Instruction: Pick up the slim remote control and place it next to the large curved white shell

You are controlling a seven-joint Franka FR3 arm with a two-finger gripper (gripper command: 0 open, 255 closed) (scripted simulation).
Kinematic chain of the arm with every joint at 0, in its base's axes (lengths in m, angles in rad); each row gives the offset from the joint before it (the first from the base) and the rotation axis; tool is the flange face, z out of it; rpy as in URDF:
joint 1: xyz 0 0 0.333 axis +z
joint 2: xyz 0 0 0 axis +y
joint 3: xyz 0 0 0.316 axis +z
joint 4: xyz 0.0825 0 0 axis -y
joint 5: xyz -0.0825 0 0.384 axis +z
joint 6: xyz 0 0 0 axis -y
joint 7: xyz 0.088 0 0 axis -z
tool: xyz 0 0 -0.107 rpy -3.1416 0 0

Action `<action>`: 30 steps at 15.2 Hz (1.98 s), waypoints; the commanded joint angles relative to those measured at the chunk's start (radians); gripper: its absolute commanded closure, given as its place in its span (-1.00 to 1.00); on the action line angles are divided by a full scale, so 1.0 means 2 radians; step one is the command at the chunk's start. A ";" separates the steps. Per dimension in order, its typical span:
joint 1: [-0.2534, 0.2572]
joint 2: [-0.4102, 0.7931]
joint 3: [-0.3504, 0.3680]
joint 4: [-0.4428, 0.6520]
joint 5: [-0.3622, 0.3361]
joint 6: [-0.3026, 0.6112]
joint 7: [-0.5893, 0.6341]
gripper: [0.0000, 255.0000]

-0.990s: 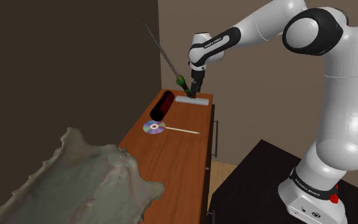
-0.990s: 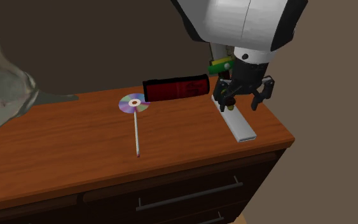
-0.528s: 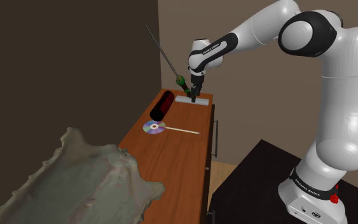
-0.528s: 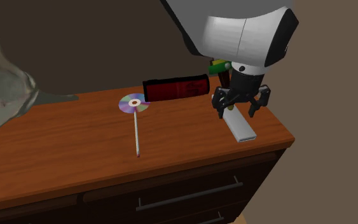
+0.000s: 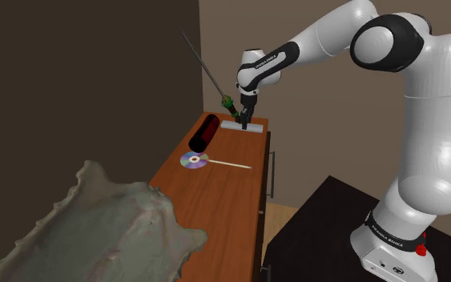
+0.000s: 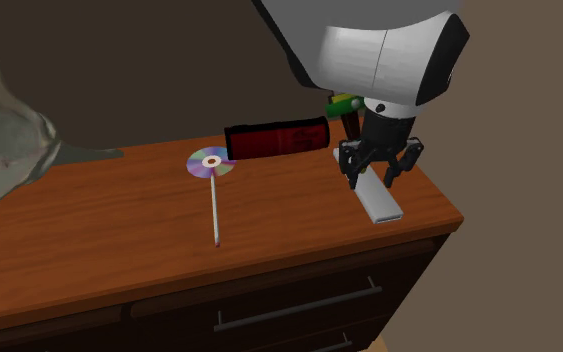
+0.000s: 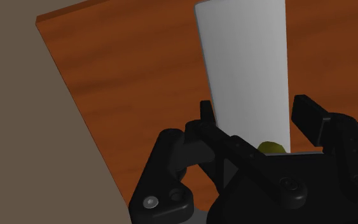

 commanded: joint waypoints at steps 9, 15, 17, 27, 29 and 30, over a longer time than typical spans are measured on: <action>0.000 -0.006 0.000 0.005 -0.001 -0.011 0.001 1.00; 0.001 -0.023 -0.001 0.023 -0.003 -0.046 0.002 1.00; 0.001 -0.027 -0.001 0.030 -0.003 -0.057 0.002 1.00; 0.001 -0.046 -0.002 0.072 -0.006 -0.118 0.003 1.00; 0.001 -0.048 -0.002 0.082 -0.006 -0.130 0.004 1.00; 0.001 -0.049 -0.002 0.088 -0.006 -0.137 0.004 1.00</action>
